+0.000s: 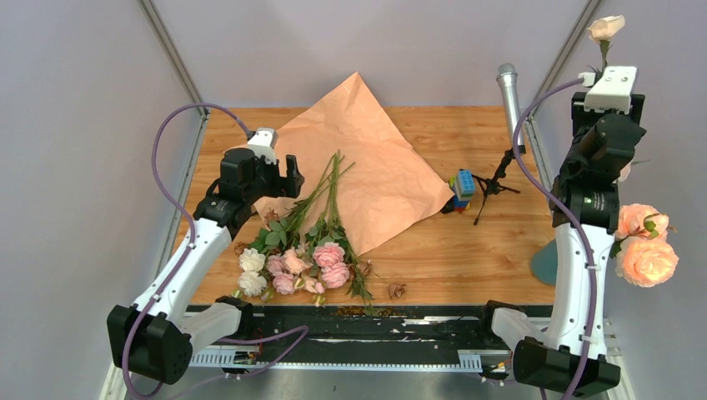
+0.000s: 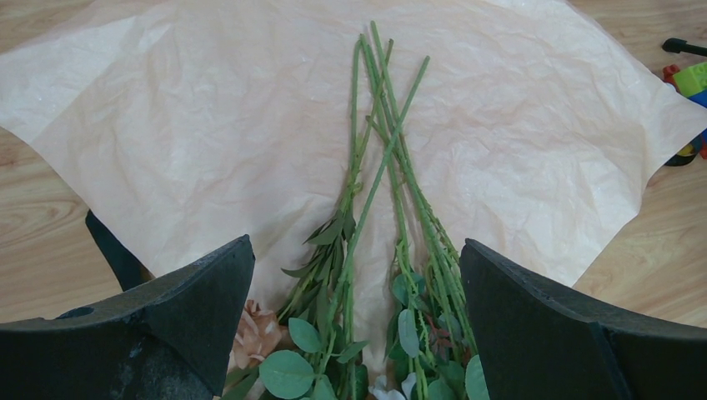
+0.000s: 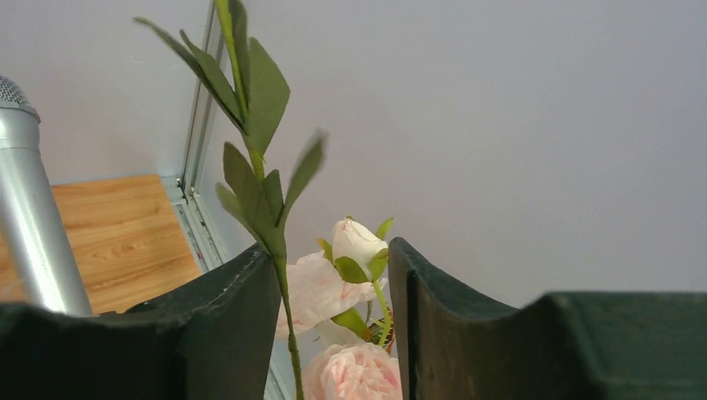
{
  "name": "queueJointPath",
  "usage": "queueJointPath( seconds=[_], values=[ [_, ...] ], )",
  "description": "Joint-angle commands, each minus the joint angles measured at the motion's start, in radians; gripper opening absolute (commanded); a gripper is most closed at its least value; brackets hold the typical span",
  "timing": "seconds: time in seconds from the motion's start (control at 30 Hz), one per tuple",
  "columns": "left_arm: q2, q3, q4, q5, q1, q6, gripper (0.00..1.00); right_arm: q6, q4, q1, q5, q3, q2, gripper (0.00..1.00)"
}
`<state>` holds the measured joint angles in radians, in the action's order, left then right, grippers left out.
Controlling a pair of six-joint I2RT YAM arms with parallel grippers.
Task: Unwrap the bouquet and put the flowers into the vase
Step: Insert the fake flower into the vase.
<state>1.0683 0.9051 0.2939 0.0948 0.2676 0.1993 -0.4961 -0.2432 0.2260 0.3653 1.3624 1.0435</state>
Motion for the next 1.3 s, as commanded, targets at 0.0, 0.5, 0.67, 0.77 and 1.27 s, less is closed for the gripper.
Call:
queueJointPath(
  seconds=[0.0, 0.5, 0.67, 0.77, 1.27],
  values=[
    [-0.004, 0.0, -0.045, 0.007, -0.005, -0.012, 1.0, 0.016, 0.027, 0.004, 0.01, 0.008, -0.047, 0.53],
    [-0.006, -0.011, -0.051, 0.013, -0.007, -0.012, 1.0, 0.102, -0.073, 0.006, -0.03, 0.012, -0.158, 0.78],
    [-0.016, -0.015, -0.049, 0.007, -0.008, -0.016, 1.0, 0.158, -0.127, 0.005, 0.067, -0.014, -0.18, 0.76],
    [-0.018, -0.017, -0.049, 0.006, -0.006, -0.017, 1.0, 0.186, -0.14, 0.004, 0.115, -0.051, -0.198, 0.74],
    [-0.023, -0.023, -0.04, 0.01, -0.008, -0.018, 1.0, 0.239, -0.194, 0.006, 0.115, -0.152, -0.205, 0.78]
  ],
)
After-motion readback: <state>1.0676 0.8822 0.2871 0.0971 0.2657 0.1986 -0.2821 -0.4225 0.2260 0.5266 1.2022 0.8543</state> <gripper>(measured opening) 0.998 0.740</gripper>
